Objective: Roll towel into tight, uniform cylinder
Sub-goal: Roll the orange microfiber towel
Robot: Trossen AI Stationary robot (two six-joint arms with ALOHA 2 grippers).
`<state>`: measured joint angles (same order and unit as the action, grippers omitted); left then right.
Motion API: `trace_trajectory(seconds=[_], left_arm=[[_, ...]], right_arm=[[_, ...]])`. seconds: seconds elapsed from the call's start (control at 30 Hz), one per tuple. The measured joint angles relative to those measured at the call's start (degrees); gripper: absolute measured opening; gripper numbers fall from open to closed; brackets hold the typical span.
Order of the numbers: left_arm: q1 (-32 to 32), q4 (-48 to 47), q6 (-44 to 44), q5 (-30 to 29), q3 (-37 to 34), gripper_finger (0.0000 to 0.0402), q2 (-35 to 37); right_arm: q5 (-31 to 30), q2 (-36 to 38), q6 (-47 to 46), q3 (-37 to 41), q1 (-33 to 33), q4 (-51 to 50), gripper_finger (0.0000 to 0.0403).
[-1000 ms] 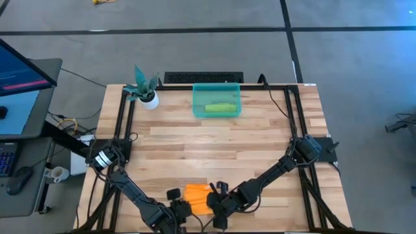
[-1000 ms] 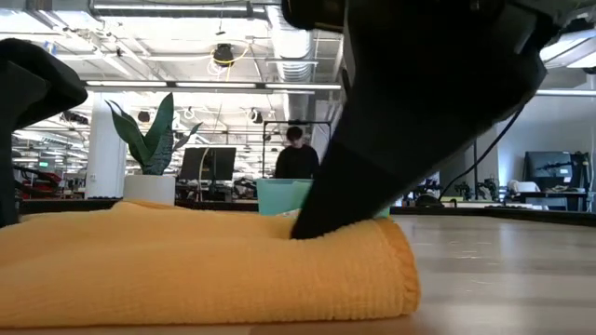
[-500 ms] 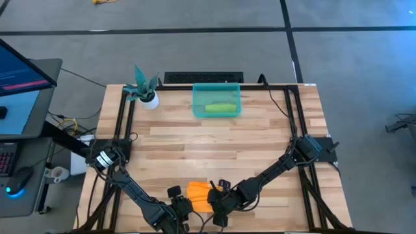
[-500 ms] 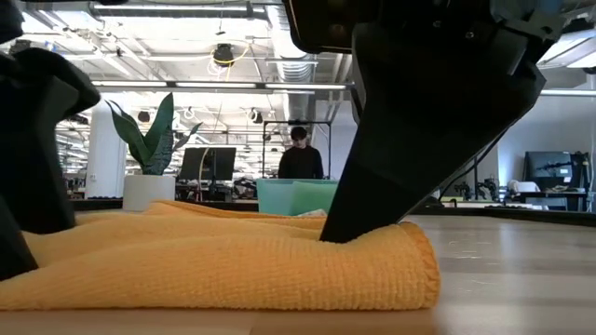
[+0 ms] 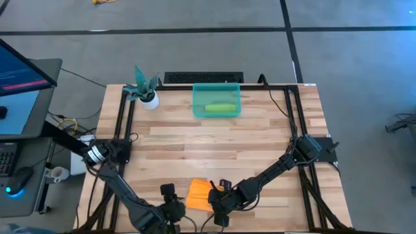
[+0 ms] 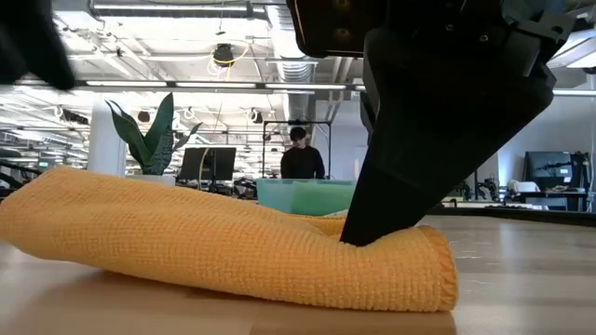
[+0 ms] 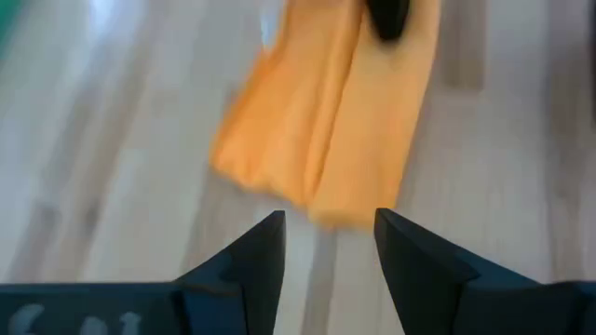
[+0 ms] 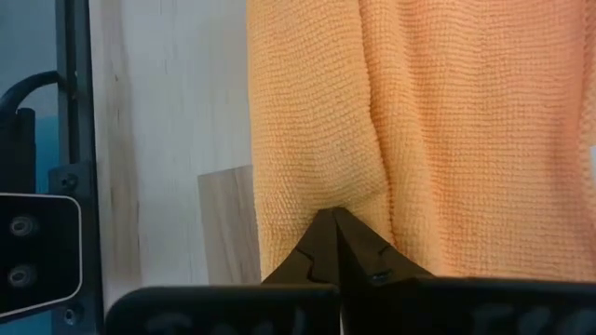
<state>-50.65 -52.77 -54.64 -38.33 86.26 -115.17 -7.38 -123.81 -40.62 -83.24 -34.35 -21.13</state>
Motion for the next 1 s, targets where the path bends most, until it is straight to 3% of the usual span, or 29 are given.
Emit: trace_trajectory(seconds=[0.17,0.43,0.8,1.0], left_arm=[[-2.1,7.9,4.0,-8.4,-0.7,0.0160,-0.2],[1.0,27.8,15.8,-5.3,-5.0,0.0160,-3.5],[5.5,27.9,16.6,0.7,-5.9,0.0160,-4.1],[5.6,30.8,16.5,0.5,-9.4,0.0160,-4.1]], right_arm=[[0.0,0.0,0.0,0.0,0.0,0.1,0.0006],[0.1,-0.1,0.0,0.1,0.0,0.1,0.0007],[0.2,-0.1,0.0,0.1,0.0,0.0,0.0007],[0.3,-0.1,0.0,0.1,0.0,0.0,0.0007]])
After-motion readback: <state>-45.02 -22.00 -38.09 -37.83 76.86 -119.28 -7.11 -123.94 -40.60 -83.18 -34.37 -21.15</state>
